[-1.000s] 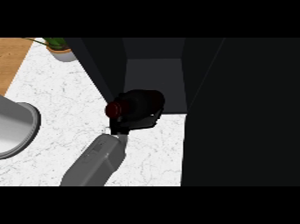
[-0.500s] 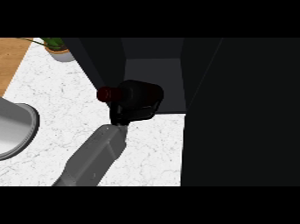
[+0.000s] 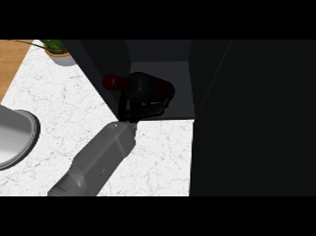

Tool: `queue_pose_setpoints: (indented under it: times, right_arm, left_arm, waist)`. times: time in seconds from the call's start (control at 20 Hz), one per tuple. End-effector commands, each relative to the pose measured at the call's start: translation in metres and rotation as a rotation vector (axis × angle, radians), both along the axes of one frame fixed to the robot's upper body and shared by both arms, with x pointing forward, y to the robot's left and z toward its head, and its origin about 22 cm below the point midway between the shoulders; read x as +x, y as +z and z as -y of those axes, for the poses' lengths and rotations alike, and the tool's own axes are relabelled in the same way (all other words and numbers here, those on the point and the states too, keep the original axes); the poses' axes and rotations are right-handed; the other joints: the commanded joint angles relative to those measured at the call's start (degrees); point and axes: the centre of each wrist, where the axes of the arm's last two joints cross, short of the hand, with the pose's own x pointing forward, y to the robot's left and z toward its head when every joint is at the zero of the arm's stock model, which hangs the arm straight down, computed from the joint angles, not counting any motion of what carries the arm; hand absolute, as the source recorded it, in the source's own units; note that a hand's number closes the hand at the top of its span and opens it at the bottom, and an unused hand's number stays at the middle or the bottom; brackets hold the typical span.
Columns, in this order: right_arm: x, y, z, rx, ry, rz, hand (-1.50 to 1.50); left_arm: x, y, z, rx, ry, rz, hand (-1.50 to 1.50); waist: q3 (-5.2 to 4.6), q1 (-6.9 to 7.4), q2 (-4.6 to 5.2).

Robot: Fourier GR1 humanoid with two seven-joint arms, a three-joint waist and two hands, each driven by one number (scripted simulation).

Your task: Pick up the wine, place it into the cabinet and close the cabinet

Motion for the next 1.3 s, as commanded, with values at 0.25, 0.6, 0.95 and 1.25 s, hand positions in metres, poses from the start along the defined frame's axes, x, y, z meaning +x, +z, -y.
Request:
queue_pose_setpoints:
  times: [0.25, 0.6, 0.95, 1.25]
  right_arm:
    - [-0.005, -0.004, 0.006, 0.006, 0.004, -0.002, -1.5]
    - [0.003, -0.01, -0.015, 0.008, 0.032, 0.023, -1.5]
    - [0.009, -0.007, 0.0, -0.003, 0.027, 0.025, -1.5]
    - [0.004, 0.001, -0.006, 0.005, 0.045, 0.024, -1.5]
  left_arm:
    - [0.03, 0.026, -0.003, -0.025, 0.005, -0.012, 1.5]
    - [0.03, 0.021, -0.002, 0.068, 0.045, -0.052, 1.5]
    - [0.023, 0.002, -0.016, 0.053, 0.088, -0.074, 1.5]
    - [0.027, 0.007, -0.016, 0.028, 0.183, -0.021, 1.5]
  waist:
    - [0.03, 0.47, -0.09]
    - [0.0, -1.39, 0.44]
    - [-0.02, -1.85, 0.68]
    - [-0.05, -2.21, 0.68]
